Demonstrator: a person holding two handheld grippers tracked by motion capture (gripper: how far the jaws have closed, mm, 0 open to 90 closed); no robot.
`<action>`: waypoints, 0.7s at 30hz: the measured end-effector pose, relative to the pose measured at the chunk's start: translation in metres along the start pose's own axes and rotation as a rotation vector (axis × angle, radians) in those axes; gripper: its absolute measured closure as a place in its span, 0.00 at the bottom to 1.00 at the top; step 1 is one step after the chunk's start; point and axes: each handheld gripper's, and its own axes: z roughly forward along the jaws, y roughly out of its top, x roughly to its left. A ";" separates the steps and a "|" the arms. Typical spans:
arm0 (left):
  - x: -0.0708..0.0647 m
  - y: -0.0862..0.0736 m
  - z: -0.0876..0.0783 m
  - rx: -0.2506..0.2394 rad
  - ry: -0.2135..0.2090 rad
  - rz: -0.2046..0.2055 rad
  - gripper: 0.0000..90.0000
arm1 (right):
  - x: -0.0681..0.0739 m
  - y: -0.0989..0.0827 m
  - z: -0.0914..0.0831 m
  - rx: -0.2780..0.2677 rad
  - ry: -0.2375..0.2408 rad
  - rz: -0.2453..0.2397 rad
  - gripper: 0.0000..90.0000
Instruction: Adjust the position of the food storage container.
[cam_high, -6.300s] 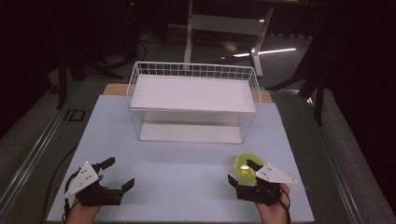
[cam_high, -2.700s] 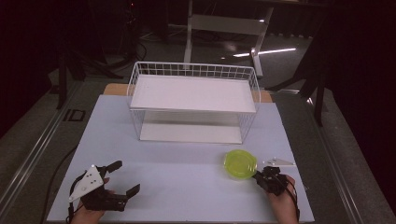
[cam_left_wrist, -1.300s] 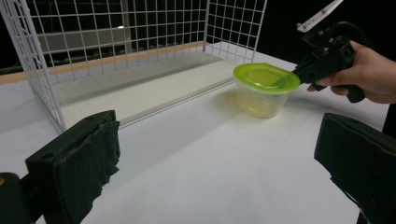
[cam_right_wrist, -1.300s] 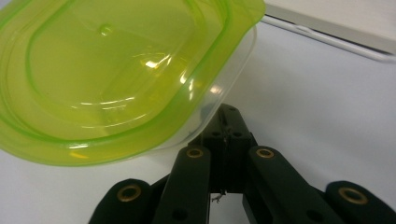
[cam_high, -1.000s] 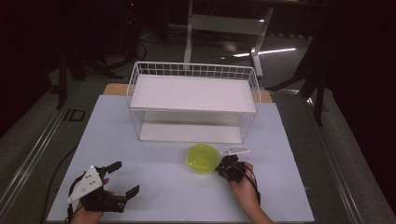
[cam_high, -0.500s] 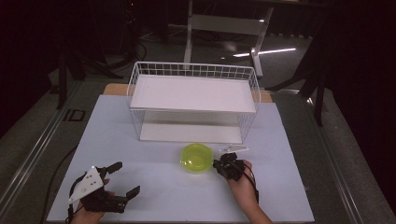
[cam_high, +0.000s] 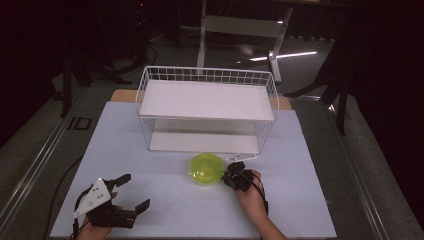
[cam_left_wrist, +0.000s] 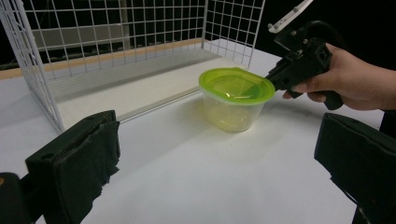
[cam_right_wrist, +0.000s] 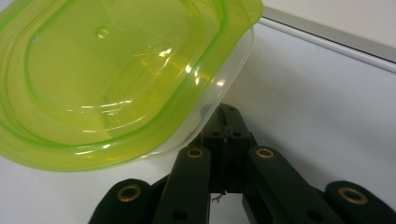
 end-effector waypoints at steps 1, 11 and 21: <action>0.000 0.000 0.000 0.001 -0.001 -0.001 0.01 | 0.001 0.001 0.001 0.002 0.001 -0.002 1.00; 0.001 -0.001 0.001 0.003 -0.004 -0.002 0.01 | 0.020 0.010 0.015 0.007 0.025 -0.018 1.00; 0.000 -0.001 0.002 0.007 -0.009 0.003 0.01 | 0.029 0.011 0.017 0.008 0.020 -0.057 0.99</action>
